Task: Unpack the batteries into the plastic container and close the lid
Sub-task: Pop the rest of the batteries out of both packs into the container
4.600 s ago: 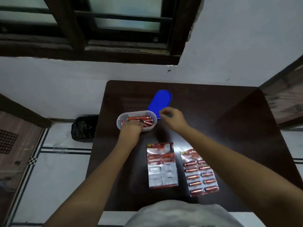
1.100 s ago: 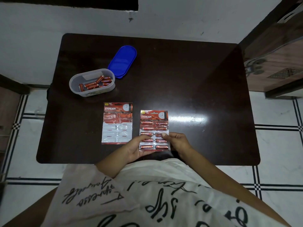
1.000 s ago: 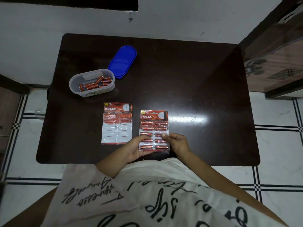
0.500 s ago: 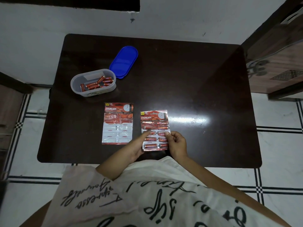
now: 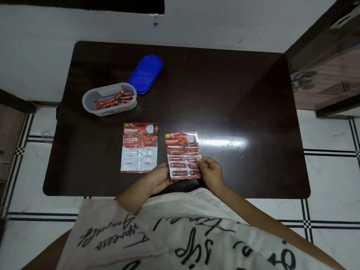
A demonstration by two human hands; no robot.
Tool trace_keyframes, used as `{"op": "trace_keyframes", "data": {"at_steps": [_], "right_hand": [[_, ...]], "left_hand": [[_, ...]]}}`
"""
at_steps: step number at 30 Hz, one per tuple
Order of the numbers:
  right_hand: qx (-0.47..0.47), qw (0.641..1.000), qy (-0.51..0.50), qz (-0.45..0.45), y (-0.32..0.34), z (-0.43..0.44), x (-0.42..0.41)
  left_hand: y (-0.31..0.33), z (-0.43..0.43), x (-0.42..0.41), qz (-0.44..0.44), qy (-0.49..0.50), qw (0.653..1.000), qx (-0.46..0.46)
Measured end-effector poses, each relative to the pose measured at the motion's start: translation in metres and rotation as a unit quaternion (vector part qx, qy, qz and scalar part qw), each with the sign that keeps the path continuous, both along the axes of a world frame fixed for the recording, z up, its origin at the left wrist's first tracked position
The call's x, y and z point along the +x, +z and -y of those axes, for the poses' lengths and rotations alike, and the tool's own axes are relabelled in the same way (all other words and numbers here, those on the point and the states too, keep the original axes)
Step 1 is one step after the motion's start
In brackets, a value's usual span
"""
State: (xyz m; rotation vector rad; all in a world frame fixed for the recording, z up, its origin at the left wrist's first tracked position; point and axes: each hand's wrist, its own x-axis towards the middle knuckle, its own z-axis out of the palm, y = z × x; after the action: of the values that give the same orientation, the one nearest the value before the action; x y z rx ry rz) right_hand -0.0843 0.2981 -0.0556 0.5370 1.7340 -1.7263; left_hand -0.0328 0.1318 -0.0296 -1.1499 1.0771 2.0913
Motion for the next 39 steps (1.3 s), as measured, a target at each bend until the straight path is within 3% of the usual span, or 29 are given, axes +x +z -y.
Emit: {"op": "trace_keyframes", "data": {"at_steps": [16, 33, 39], "right_hand": [[-0.025, 1.0, 0.011, -0.012, 0.0, -0.005, 0.002], [-0.025, 1.0, 0.009, -0.008, 0.004, 0.001, 0.009], [-0.021, 1.0, 0.007, -0.015, 0.008, 0.003, 0.006]], "left_hand": [[-0.014, -0.023, -0.002, 0.026, 0.007, 0.983, -0.18], [-0.009, -0.019, 0.003, -0.076, -0.028, 0.988, -0.133], [-0.007, -0.016, 0.01, -0.048, -0.003, 0.992, -0.113]]}}
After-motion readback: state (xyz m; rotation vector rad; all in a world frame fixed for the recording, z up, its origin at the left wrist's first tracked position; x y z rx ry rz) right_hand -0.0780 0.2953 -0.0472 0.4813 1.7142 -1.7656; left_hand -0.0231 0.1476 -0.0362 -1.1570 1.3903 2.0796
